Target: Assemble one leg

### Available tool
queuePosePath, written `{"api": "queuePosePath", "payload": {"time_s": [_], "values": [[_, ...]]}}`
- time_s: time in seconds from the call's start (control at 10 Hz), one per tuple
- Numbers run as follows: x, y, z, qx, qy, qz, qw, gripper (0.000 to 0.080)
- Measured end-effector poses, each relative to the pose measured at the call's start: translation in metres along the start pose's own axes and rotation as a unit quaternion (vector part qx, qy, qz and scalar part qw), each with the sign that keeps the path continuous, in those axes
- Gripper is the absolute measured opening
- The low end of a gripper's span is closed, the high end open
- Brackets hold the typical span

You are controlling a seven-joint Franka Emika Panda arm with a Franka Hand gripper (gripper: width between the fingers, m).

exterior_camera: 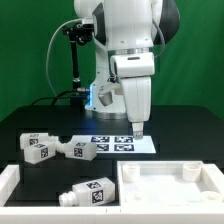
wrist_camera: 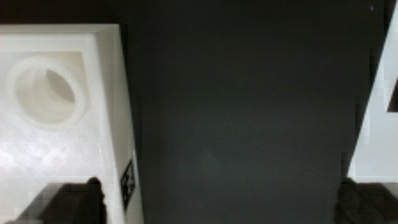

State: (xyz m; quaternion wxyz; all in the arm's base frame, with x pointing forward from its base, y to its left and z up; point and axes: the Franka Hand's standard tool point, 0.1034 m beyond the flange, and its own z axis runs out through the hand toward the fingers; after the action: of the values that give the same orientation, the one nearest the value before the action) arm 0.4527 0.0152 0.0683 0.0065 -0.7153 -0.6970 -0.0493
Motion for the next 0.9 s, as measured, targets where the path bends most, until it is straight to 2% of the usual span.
{"api": "queuePosePath", "payload": {"time_s": [0.1, 0.2, 0.3, 0.4, 0.5, 0.9], "values": [[-0.027, -0.007, -0.003, -0.013, -0.004, 0.034, 0.999, 0.0648], [-0.053, -0.02, 0.001, -0.013, -0.006, 0.062, 0.998, 0.0648], [-0.08, -0.033, 0.007, -0.003, -0.007, 0.085, 0.996, 0.0648], [-0.095, -0.037, 0.007, 0.015, -0.009, 0.088, 0.996, 0.0648], [-0.095, -0.036, 0.006, 0.021, -0.01, 0.09, 0.996, 0.0648], [-0.096, -0.037, 0.008, 0.021, -0.009, 0.093, 0.995, 0.0648]]}}
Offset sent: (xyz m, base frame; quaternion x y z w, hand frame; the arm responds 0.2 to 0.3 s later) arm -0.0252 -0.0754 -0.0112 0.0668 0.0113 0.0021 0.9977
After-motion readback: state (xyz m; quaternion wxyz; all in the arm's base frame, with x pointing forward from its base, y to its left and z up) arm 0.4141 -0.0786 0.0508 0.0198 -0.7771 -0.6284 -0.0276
